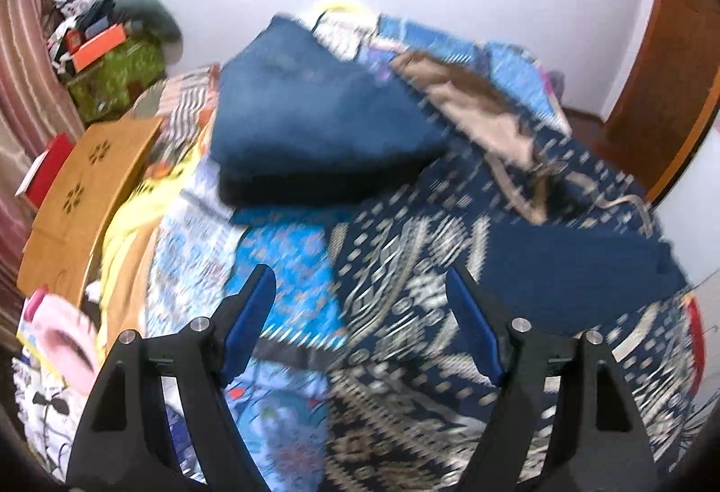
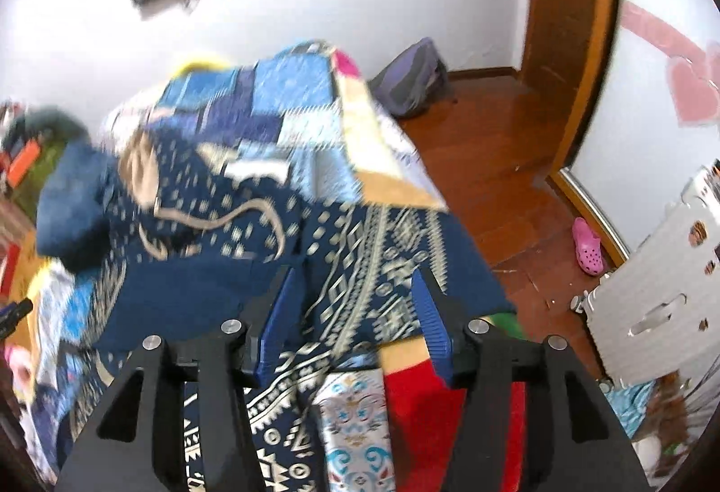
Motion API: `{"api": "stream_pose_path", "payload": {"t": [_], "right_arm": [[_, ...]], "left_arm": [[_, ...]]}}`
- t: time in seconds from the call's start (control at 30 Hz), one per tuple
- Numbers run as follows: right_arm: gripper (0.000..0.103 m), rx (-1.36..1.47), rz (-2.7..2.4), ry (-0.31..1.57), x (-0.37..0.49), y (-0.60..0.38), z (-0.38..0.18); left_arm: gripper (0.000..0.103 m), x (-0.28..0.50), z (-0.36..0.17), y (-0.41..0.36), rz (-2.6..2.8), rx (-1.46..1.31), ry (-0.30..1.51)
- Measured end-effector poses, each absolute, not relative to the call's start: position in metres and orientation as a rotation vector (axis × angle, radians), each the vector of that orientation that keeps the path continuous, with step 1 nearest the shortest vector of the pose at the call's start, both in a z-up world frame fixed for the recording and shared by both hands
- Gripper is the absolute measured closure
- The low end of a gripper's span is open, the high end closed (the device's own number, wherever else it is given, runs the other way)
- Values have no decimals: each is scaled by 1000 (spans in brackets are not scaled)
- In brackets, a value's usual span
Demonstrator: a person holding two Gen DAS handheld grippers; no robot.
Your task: Fold large clothes
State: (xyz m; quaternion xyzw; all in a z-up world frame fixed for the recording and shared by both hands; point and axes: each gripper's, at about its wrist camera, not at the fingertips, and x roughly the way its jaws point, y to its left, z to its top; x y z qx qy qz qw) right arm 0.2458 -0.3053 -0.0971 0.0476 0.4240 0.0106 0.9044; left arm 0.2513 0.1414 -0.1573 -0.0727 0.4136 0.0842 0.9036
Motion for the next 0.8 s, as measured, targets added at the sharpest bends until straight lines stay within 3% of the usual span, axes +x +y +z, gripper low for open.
{"api": "stream_pose_path", "payload": {"t": [0.27, 0.8], "right_arm": [[54, 227, -55, 869, 248, -356, -102], [53, 660, -49, 1160, 282, -422, -224]], "left_arm": [[24, 274, -136, 99, 86, -149, 794], [24, 302, -172, 59, 36, -117, 895]]}}
